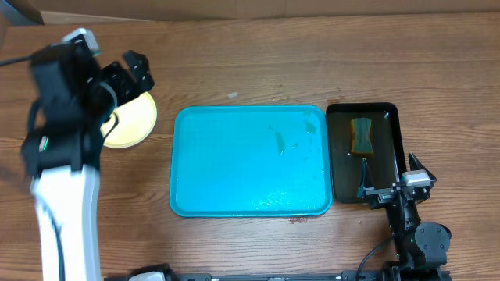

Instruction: Clean dirty plates on tray and stack at the side

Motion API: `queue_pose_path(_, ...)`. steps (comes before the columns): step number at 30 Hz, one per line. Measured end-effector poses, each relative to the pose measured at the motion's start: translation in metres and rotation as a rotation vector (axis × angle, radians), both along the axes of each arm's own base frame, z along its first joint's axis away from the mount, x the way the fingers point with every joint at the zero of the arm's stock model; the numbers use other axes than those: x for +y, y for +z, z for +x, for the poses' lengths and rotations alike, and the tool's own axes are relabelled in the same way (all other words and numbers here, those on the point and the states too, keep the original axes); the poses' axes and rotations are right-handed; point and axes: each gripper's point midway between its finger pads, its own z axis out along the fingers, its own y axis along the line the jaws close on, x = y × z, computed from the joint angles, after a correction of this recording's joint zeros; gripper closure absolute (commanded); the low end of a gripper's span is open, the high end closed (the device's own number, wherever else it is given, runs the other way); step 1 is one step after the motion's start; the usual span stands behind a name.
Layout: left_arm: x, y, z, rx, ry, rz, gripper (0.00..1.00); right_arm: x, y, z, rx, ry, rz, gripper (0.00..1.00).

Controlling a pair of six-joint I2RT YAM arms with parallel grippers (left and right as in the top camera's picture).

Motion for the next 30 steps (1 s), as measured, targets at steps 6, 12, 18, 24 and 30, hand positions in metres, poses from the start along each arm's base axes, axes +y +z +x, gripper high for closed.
queue_pose_path(6, -0.009, 0.077, -0.059, -0.229, 0.0, 0.036, 0.0, 0.0, 0.0, 0.0, 0.001, 0.0, 0.0, 0.0)
queue_pose_path(12, -0.017, 0.076, -0.106, -0.301, -0.001, 0.047, 0.0, 0.0, 0.0, 0.0, 0.0, 0.0, 0.0, 0.0)
queue_pose_path(18, -0.024, -0.011, -0.137, -0.188, -0.011, 0.029, 0.0, 0.0, 0.0, 0.0, 0.0, 0.0, 0.0, 0.0)
queue_pose_path(24, -0.025, -0.084, -0.16, -0.178, 0.002, 0.034, 0.0, 0.0, 0.0, 0.0, 0.0, 0.0, 0.0, 0.0)
queue_pose_path(30, -0.028, -0.067, -0.156, -0.49, -0.006, 0.08, 0.0, 0.0, 0.0, 0.0, 0.0, 0.0, 0.0, 0.0)
